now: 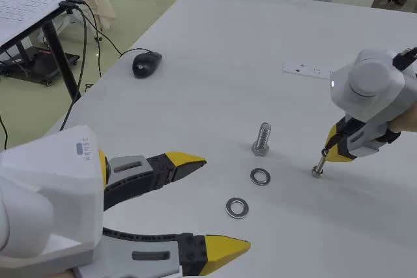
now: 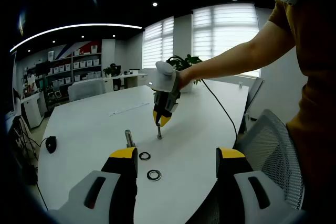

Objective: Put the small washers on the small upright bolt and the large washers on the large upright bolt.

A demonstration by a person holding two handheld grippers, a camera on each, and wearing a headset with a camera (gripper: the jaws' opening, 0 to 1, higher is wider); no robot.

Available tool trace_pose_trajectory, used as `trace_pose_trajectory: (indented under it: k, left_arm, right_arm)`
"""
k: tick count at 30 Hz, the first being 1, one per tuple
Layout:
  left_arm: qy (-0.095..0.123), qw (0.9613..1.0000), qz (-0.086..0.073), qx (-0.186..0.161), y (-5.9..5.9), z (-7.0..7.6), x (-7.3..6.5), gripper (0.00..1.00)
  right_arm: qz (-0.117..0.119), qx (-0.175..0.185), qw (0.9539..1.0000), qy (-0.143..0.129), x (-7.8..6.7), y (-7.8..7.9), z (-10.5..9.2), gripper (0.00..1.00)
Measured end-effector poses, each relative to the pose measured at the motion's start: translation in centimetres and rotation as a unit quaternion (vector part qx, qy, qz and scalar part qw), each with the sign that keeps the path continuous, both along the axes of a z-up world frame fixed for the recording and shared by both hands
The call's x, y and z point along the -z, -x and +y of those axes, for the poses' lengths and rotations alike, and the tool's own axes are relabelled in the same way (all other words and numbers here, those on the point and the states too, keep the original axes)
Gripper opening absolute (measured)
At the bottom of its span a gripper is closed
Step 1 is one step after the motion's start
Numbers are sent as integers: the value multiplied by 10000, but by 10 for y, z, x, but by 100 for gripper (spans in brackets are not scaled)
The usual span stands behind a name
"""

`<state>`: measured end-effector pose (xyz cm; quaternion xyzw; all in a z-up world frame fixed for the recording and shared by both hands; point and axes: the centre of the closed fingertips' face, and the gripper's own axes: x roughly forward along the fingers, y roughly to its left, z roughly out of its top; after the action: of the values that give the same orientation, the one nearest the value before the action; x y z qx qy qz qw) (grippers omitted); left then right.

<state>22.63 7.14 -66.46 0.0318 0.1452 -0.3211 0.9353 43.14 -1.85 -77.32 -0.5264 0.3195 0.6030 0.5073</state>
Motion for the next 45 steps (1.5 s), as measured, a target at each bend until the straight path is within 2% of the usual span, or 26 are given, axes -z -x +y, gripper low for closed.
trace_pose_trajectory:
  k: [14, 25, 28, 36, 45]
  left_arm:
    - [14, 10000, 53, -8, -4, 0, 5, 60]
    - [30, 9999, 128, -18, -7, 2, 10, 60]
    - [34, 9999, 141, -23, -8, 2, 10, 60]
    - [14, 9999, 146, -17, -8, 3, 10, 60]
    - [-63, 9999, 67, 42, -4, -2, 4, 60]
  right_arm:
    - [75, -18, 10000, 50, 29, -6, -1, 13]
    - [134, -48, 9999, 19, 42, -3, -1, 13]
    - [140, -46, 9999, -37, 41, -2, 1, 16]
    - [137, 53, 9999, -46, 34, 1, -7, 16]
    - [94, 136, 9998, -53, 24, 10, -21, 17]
